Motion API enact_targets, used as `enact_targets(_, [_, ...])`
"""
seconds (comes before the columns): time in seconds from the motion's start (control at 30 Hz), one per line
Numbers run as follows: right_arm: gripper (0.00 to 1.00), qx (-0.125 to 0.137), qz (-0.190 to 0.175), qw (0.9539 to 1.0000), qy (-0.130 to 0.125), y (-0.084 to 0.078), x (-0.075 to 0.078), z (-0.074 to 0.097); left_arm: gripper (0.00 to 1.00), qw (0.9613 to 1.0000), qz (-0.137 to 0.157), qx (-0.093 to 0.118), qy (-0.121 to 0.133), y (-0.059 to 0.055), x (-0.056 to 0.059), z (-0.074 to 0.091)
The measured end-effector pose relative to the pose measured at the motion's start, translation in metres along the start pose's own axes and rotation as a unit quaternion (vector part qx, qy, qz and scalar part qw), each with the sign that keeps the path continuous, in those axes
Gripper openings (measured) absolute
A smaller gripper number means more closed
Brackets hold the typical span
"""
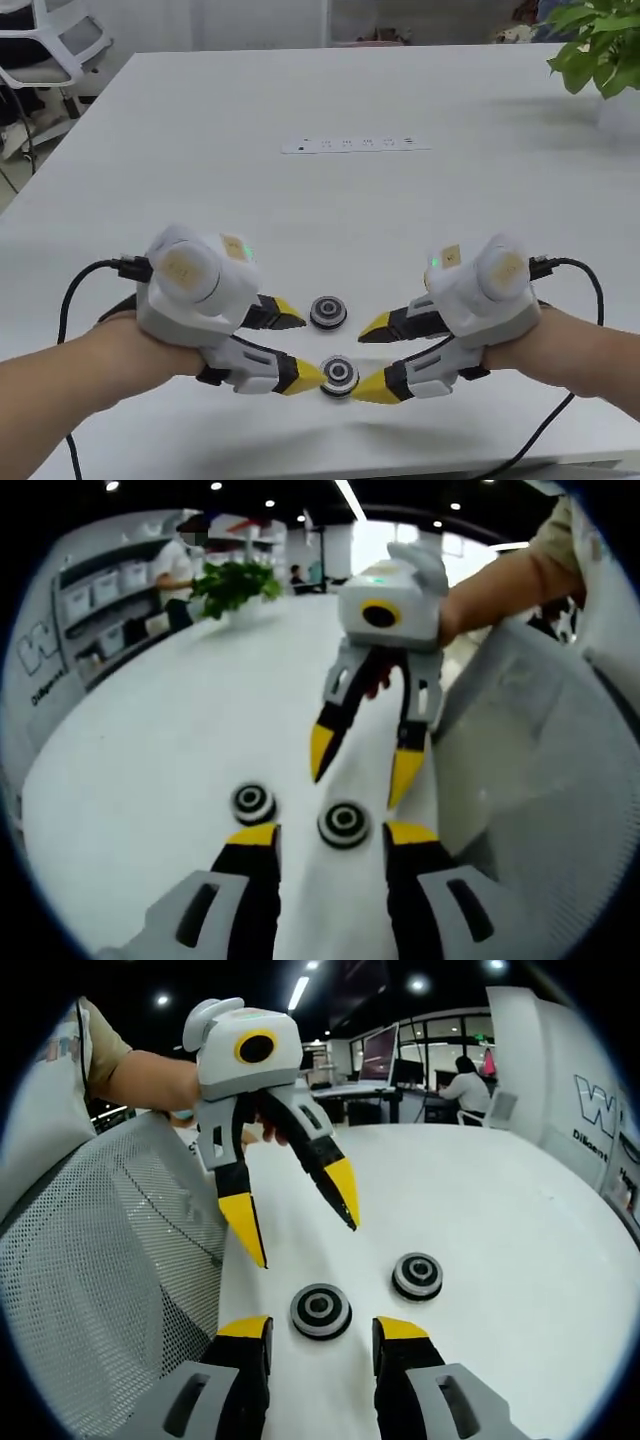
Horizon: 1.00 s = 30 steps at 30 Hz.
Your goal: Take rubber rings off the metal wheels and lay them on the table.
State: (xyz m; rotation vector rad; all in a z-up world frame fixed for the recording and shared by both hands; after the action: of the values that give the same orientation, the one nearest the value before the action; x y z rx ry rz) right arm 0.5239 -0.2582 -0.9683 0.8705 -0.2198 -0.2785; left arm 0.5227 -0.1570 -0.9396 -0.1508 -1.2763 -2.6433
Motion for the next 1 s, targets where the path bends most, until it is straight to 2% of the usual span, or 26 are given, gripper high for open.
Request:
enact_targets(0.5, [0.30, -0.011, -0.020, 0.9997, 0.009, -0.009, -0.001, -0.013, 0.32, 0.9995, 0.000, -0.020, -0.024, -0.006, 0.001, -0.025])
enact_targets(1.0, [0.27, -0.014, -0.020, 0.9996, 0.014, -0.012, -0.005, -0.017, 0.19, 0.9992, -0.008, -0.022, -0.031, -0.007, 0.005, -0.039])
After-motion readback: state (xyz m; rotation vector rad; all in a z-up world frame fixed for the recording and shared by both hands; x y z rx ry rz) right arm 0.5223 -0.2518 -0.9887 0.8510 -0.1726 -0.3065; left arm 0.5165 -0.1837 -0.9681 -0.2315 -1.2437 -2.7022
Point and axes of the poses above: the centre of the closed fingertips' face, and the gripper's own axes: z roughly backward along the fingers, x roughly to its right, y roughly out of its top, the point moved 5 cm from there along z, roughly backward along the fingers, and after that the axes turned 15 degrees about -y, right-handed, at the moved point
